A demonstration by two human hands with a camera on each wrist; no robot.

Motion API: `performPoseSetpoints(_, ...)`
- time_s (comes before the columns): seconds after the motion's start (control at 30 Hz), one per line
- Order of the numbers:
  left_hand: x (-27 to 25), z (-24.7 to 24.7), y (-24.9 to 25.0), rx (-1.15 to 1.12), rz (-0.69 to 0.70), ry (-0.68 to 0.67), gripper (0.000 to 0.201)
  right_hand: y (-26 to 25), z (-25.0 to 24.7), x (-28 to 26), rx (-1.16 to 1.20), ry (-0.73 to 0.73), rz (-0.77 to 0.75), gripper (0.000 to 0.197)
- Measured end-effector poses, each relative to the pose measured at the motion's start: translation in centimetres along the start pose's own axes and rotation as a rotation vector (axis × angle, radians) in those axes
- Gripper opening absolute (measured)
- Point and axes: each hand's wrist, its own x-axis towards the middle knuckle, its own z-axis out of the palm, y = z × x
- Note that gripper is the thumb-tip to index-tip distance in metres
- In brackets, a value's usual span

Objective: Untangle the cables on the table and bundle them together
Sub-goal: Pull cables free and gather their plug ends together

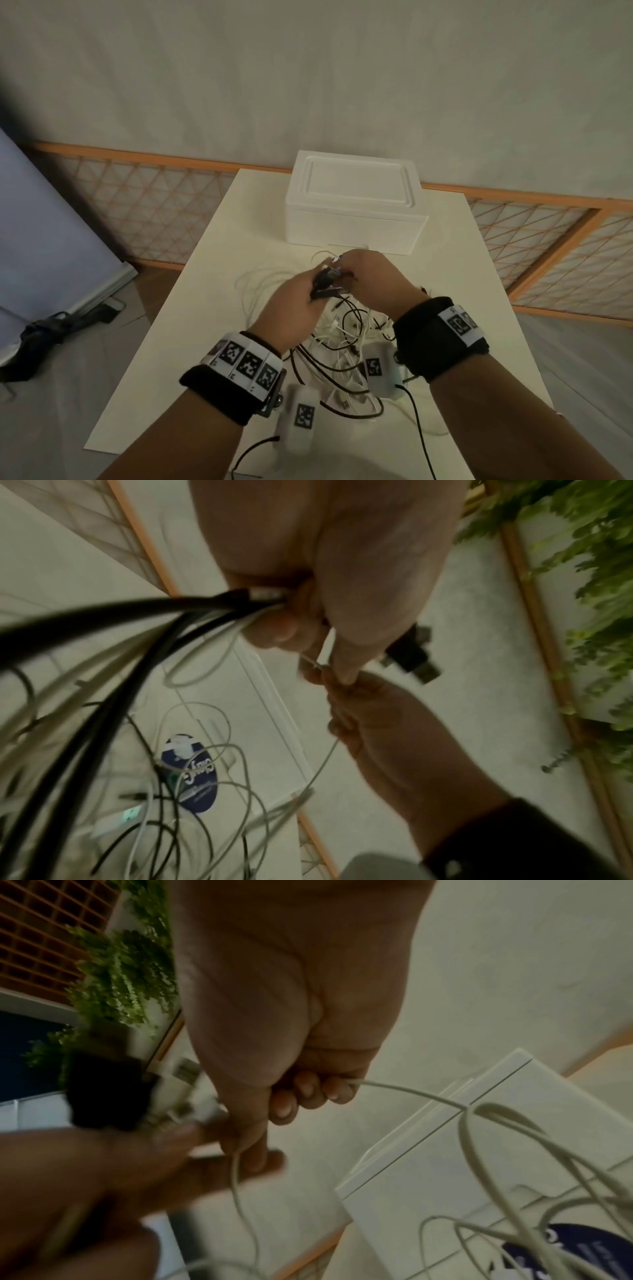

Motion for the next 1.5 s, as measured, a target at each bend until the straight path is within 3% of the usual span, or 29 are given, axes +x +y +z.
performPoseSetpoints(0.07,0.2,-0.2,-0.5,0.007,-0.045,0.015,0.020,0.1,-0.1,-0.1,0.033,-0.002,-0.023,0.018)
performPoseSetpoints(0.13,0.4,-1.5,-1.5,-0.056,-0.128,0.100,0.013,1.1,-0.7,-0.7,0.150,0.035,0.068,0.019)
performPoseSetpoints(0.27,0.5,-5.0,-4.0,-0.224,-0.236,0.344,0.022,4.3,-1.2,-2.2,0.348,0.185,0.249,0.019)
performPoseSetpoints(0.47,0.6,-6.3,-5.4,-0.535,-0.328,0.462,0.028,4.7,0.5,-1.8,0.203,0.076,0.292,0.018)
performPoseSetpoints(0.53,0.7,-6.8,-5.2,-0.571,-0.305,0.473,0.026,4.7,1.1,-1.6,0.087,0.022,0.296,0.020)
performPoseSetpoints(0.6,0.5,-7.2,-4.4,-0.608,-0.246,0.436,0.025,4.6,1.2,-1.3,0.061,0.061,0.298,0.019)
performPoseSetpoints(0.77,-0.3,-7.4,-3.2,-0.844,-0.221,0.325,0.020,6.1,-2.2,-3.1,0.025,0.420,0.404,0.022)
performPoseSetpoints(0.83,-0.5,-7.3,-3.3,-0.922,-0.238,0.340,0.023,7.3,-4.1,-5.0,-0.106,0.387,0.567,0.021)
performPoseSetpoints(0.9,-0.5,-7.0,-3.3,-0.993,-0.250,0.346,0.030,7.4,-5.4,-6.2,-0.314,0.186,0.721,0.034)
performPoseSetpoints(0.93,-0.4,-6.7,-3.1,-1.028,-0.256,0.331,0.033,6.8,-5.7,-6.3,-0.382,0.090,0.726,0.049)
performPoseSetpoints(1.0,-0.2,-6.0,-2.4,-1.086,-0.260,0.268,0.035,3.7,-5.8,-5.6,-0.292,0.050,0.547,0.076)
performPoseSetpoints(1.1,-0.1,-4.3,-0.7,-1.179,-0.253,0.161,0.037,-4.0,-3.2,-3.5,0.261,-0.049,0.235,0.091)
performPoseSetpoints(1.17,-0.1,-3.1,0.1,-1.248,-0.240,0.127,0.046,-7.7,0.0,-2.1,0.411,-0.193,0.144,0.083)
performPoseSetpoints(1.23,-0.1,-2.9,0.0,-1.304,-0.264,0.144,0.047,-7.9,2.7,-1.3,0.356,-0.206,0.181,0.069)
performPoseSetpoints(1.37,-0.1,-5.4,-3.4,-1.392,-0.436,0.333,0.038,-3.9,3.2,-3.0,-0.069,-0.157,0.268,0.030)
performPoseSetpoints(1.5,-0.9,-6.9,-7.5,-1.411,-0.606,0.539,0.041,-0.6,0.9,-5.4,-0.189,-0.002,0.389,0.012)
